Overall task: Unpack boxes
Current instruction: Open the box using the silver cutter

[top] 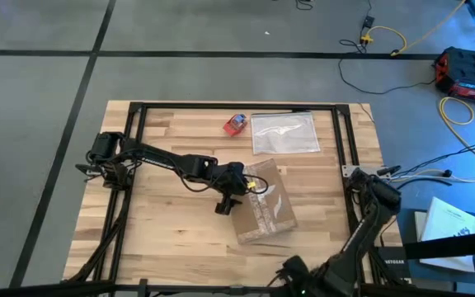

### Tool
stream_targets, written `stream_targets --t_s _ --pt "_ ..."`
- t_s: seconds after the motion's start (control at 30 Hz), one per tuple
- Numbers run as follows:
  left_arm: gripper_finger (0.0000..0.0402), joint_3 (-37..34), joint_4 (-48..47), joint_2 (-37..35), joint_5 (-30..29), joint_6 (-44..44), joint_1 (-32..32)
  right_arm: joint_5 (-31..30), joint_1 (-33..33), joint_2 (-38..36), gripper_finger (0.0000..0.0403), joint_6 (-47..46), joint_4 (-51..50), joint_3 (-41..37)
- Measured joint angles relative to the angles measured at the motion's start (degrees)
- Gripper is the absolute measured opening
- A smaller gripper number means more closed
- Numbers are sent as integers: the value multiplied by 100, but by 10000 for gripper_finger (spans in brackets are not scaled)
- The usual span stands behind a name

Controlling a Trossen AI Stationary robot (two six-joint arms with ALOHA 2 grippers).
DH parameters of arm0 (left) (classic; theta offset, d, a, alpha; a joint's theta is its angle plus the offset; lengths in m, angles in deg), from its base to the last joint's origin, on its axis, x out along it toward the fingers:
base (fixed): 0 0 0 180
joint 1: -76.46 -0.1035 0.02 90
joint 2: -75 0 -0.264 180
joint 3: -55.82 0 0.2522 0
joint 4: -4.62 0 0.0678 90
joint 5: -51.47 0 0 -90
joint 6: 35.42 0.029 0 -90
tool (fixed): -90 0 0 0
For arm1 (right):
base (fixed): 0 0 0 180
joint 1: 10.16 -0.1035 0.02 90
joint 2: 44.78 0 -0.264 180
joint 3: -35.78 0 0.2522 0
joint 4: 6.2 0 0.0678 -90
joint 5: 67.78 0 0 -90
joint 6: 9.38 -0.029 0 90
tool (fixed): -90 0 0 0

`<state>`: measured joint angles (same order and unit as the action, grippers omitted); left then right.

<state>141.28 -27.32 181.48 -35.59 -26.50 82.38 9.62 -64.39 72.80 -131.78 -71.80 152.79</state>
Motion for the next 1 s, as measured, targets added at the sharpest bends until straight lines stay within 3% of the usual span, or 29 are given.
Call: stream_targets --t_s 0.27,0.37,0.5,0.7,0.87,1.0 --pt "234 0 -18 0 1 -269 7 -2207 -84 7 61 -44 1992 -472" --pt "234 0 -21 0 -3 -299 34 -3463 -201 -7 61 -35 2823 -600" --pt "234 0 -26 0 -26 -413 92 -5467 -577 0 61 -261 3227 -767" --pt "234 0 -24 0 -28 -786 148 -5741 -681 0 61 -271 3085 -769" --pt "234 0 21 0 -40 -1310 164 -5797 -661 -4 61 -274 3399 -1236" --pt "234 0 37 -13 -28 -1583 170 -5742 -662 -1 61 -298 4535 -1987"
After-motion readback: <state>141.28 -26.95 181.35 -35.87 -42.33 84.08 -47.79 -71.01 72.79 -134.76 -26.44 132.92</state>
